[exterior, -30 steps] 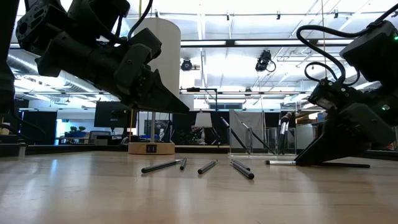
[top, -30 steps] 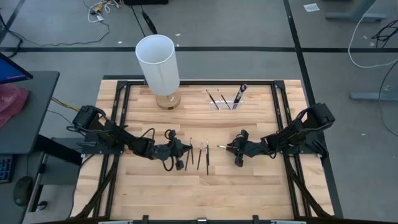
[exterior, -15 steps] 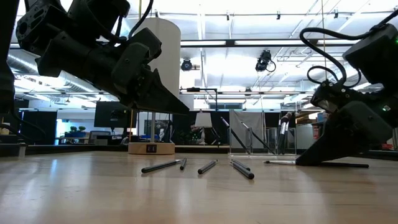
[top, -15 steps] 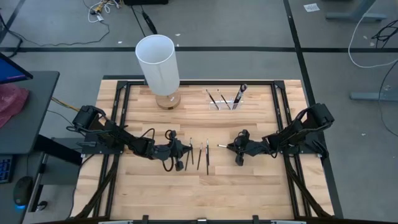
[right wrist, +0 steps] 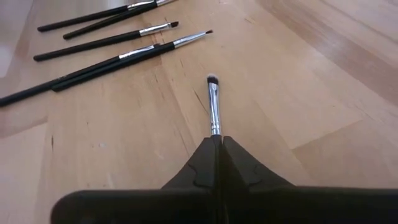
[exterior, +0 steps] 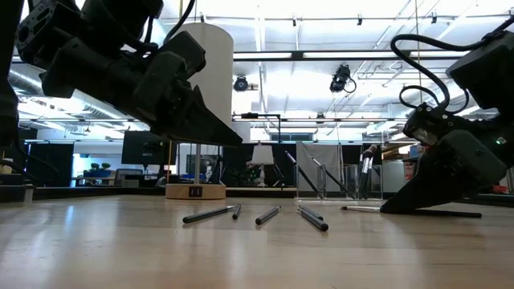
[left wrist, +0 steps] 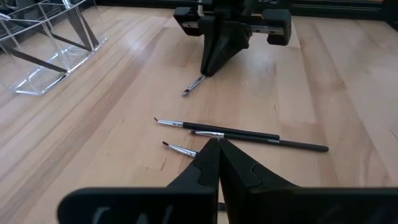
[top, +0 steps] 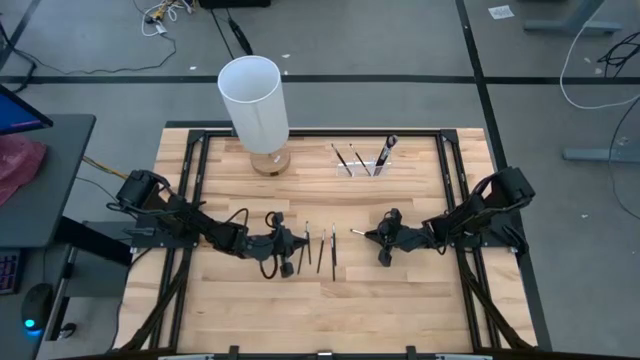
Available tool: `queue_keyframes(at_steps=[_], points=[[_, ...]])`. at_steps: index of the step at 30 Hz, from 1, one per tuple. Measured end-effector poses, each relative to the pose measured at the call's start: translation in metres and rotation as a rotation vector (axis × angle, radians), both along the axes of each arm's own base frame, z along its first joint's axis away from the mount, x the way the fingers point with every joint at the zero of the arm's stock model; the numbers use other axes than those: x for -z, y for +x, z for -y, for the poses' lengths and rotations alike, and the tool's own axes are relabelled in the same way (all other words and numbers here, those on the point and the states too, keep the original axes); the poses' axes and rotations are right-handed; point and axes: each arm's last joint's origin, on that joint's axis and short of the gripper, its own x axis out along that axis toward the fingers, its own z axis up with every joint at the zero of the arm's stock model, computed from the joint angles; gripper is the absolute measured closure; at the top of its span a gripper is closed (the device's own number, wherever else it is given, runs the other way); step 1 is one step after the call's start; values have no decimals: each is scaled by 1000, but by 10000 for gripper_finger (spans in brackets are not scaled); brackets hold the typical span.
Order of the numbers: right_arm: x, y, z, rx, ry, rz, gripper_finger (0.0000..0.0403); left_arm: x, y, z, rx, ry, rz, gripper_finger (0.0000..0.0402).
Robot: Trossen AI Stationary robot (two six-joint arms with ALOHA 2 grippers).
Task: Sort items
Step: Put the eyeshadow brush into the transparent organizer
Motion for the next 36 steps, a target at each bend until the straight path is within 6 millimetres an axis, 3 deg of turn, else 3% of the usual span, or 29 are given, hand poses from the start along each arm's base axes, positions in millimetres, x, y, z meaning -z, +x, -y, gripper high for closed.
queue_keyframes(at_steps=[15,27,32,36], points=[[-9,6,-2,-98,-91,116,400,0,0,0,-1,1,1,395],[-27,15,-6,-125,-107,307,401,0,0,0,1,10,0,395],[-43,23,-13,-192,-97,449,400,-4,2,2,97,62,25,389],[-56,38,-23,-248,-124,529,400,-15,6,4,181,107,117,360]])
